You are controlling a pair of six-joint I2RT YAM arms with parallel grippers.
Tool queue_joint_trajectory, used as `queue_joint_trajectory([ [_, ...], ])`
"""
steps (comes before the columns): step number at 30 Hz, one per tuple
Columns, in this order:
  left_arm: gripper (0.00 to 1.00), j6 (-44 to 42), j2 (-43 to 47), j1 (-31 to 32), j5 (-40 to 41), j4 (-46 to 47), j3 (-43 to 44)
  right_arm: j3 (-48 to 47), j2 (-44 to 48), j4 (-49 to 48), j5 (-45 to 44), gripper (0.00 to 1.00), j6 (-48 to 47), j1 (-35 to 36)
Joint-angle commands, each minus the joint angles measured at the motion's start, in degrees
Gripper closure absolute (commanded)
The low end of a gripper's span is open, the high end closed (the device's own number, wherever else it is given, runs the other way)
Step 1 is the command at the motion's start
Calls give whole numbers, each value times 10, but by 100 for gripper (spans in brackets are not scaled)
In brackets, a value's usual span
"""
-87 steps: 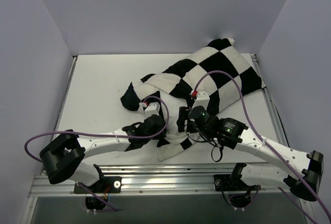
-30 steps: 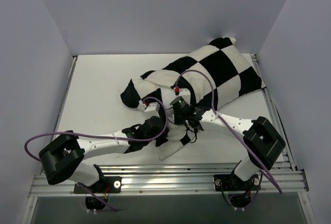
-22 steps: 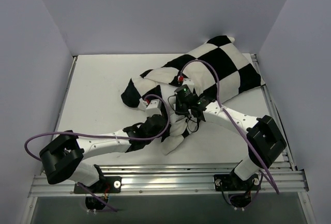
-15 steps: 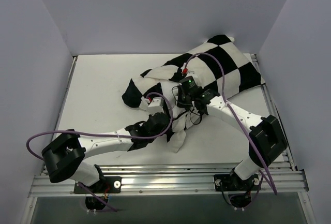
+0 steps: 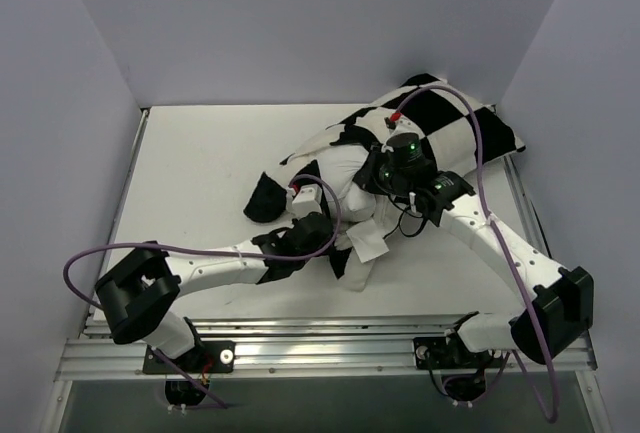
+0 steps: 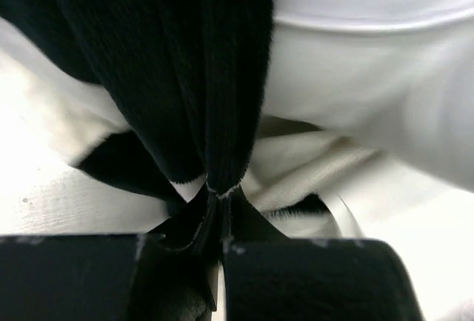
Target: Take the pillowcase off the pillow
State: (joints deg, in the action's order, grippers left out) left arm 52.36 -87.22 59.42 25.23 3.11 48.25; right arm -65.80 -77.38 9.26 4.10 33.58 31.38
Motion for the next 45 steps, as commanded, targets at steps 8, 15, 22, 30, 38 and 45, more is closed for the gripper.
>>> queue_joint_trajectory([
  [8, 98, -9, 35, -52, -2, -99, -23, -5, 115, -108, 61, 100, 9, -18],
  [15, 97, 5, 16, -130, 16, -68, -38, 23, 213, 8, 135, 100, -37, -18],
  [22, 92, 54, -11, -171, -51, 24, -76, 121, 284, 139, 169, 100, -96, -17],
  [30, 67, -1, 107, -157, -108, 35, -122, 323, 305, 66, 191, 100, -22, -15],
  [38, 10, -115, 265, -92, -54, -98, -63, 277, 251, 44, 127, 94, -36, -3],
  [45, 9, -228, 203, -86, -16, -109, 32, 265, 228, 30, 79, 95, -36, 31],
])
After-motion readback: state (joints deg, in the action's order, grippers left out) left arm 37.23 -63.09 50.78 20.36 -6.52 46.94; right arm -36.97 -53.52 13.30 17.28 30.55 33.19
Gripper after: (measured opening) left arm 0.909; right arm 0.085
